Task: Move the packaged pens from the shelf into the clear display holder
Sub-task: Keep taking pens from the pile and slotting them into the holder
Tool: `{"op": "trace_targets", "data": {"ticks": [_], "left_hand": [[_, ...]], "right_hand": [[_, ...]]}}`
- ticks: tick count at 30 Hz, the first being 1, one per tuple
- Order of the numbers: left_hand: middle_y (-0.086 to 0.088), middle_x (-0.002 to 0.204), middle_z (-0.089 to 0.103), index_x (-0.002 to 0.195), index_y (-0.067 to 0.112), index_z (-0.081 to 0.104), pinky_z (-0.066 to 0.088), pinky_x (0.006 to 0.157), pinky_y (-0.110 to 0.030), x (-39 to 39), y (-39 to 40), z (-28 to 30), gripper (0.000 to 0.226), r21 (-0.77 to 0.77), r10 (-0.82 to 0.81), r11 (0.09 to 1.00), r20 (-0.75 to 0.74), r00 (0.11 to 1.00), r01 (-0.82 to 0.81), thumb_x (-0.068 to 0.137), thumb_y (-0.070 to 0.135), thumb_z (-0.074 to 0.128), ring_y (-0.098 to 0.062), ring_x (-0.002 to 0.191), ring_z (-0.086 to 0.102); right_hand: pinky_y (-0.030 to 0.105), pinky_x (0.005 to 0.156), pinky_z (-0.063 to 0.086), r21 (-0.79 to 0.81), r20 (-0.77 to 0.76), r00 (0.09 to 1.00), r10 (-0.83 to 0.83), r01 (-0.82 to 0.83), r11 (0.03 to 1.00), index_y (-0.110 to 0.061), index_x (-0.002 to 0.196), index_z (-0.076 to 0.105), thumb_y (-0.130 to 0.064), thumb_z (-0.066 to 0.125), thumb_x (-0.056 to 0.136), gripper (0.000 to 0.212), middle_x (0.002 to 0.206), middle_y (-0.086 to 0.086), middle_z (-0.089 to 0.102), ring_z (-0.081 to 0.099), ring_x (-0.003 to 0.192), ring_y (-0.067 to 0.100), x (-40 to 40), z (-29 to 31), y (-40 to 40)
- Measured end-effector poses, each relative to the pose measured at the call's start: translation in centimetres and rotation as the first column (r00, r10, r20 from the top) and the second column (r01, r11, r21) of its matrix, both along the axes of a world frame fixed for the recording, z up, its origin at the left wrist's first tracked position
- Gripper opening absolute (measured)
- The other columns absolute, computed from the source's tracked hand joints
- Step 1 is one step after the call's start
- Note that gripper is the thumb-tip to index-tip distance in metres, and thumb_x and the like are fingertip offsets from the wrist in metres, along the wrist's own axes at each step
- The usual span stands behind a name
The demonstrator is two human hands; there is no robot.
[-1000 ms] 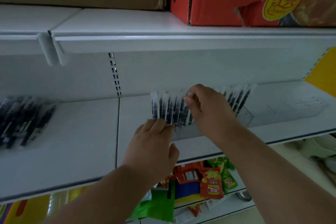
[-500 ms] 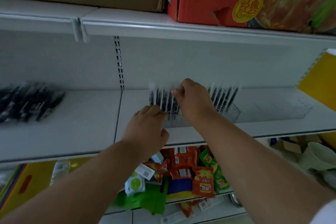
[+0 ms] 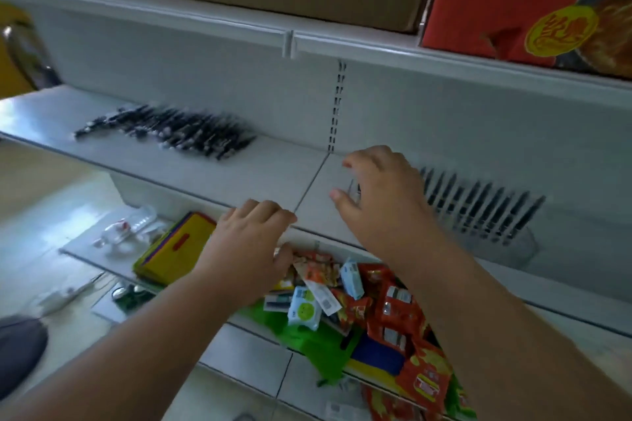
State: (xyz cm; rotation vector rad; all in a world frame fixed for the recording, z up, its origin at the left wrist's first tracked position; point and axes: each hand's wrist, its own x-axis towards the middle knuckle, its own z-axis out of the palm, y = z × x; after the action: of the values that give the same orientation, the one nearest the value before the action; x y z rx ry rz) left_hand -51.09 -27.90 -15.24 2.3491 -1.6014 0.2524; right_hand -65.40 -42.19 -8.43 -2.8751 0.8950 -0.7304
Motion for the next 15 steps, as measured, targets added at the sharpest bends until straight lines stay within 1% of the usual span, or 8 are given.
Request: {"op": "trace_targets", "data": {"ticks": [1,3,6,7,9,11,13,15], "left_hand": [[0.005,0.115,0.062,0.120,0.027,0.062,0.048,0.087,-0.041,0.5,1.5,0.0,0.040,0.005,0.063,0.998,0.010,0.998,-0.063,0.081,0.038,0.056,-0.024,0.107,0.057],[0.004,0.118,0.060,0.122,0.028,0.062,0.047,0.091,-0.043,1.4,4.0,0.3,0.043,0.030,0.160,0.987,0.005,0.987,-0.160,0.082,0.040,0.052,-0.026,0.111,0.055],[0.006,0.124,0.057,0.128,0.031,0.057,0.043,0.096,-0.042,3.1,7.1,1.0,0.047,0.040,0.241,0.969,0.034,0.970,-0.242,0.085,0.045,0.046,-0.024,0.117,0.051],[0.006,0.123,0.057,0.127,0.031,0.058,0.043,0.096,-0.042,3.6,8.0,1.1,0.045,0.031,0.260,0.965,0.048,0.964,-0.262,0.085,0.046,0.047,-0.024,0.116,0.051],[0.005,0.116,0.061,0.120,0.029,0.062,0.045,0.090,-0.041,5.0,10.1,1.0,0.042,-0.010,0.298,0.955,0.055,0.953,-0.298,0.085,0.048,0.049,-0.024,0.109,0.055],[0.004,0.106,0.063,0.112,0.027,0.066,0.047,0.083,-0.041,6.8,12.0,0.6,0.043,-0.035,0.310,0.951,0.051,0.949,-0.309,0.083,0.050,0.044,-0.025,0.100,0.058],[0.004,0.104,0.063,0.111,0.027,0.066,0.048,0.082,-0.041,9.1,14.3,0.3,0.047,-0.016,0.317,0.949,0.048,0.947,-0.316,0.082,0.052,0.039,-0.025,0.097,0.058],[0.005,0.102,0.063,0.110,0.028,0.065,0.049,0.082,-0.042,11.6,16.3,0.1,0.047,-0.025,0.320,0.947,0.045,0.946,-0.319,0.081,0.053,0.038,-0.025,0.096,0.058]], "right_hand": [[0.042,0.097,0.040,-0.002,0.005,1.000,0.028,-0.028,1.000,-0.022,0.129,0.054,-0.046,0.056,0.092,0.045,0.128,0.003,0.051,0.048,0.116,0.024,0.8,0.4,1.2],[0.043,0.097,0.041,-0.012,0.000,0.997,0.073,-0.073,0.997,-0.021,0.129,0.053,-0.050,0.053,0.092,0.047,0.127,0.004,0.051,0.048,0.116,0.025,2.4,1.1,3.4],[0.040,0.096,0.039,-0.023,-0.050,0.992,0.112,-0.113,0.993,-0.023,0.129,0.050,-0.052,0.048,0.094,0.045,0.127,0.003,0.048,0.045,0.116,0.024,5.0,1.7,6.2],[0.040,0.095,0.039,-0.026,-0.059,0.990,0.124,-0.126,0.992,-0.024,0.128,0.049,-0.052,0.047,0.094,0.044,0.125,0.002,0.048,0.044,0.115,0.023,5.9,1.9,7.0],[0.039,0.094,0.037,-0.025,-0.063,0.987,0.150,-0.152,0.988,-0.024,0.126,0.049,-0.051,0.047,0.095,0.041,0.122,0.001,0.047,0.044,0.113,0.021,8.1,2.2,8.9],[0.037,0.094,0.035,-0.025,-0.071,0.984,0.165,-0.167,0.986,-0.025,0.126,0.048,-0.051,0.047,0.095,0.041,0.122,0.000,0.046,0.043,0.112,0.020,10.2,2.6,10.8],[0.037,0.093,0.034,-0.039,-0.089,0.981,0.170,-0.174,0.984,-0.025,0.127,0.047,-0.052,0.046,0.095,0.042,0.121,0.000,0.046,0.042,0.112,0.020,12.9,2.7,12.8],[0.038,0.095,0.036,-0.034,-0.094,0.982,0.164,-0.168,0.985,-0.025,0.126,0.047,-0.053,0.047,0.094,0.043,0.122,0.001,0.046,0.043,0.113,0.022,15.5,3.0,14.6]]}}
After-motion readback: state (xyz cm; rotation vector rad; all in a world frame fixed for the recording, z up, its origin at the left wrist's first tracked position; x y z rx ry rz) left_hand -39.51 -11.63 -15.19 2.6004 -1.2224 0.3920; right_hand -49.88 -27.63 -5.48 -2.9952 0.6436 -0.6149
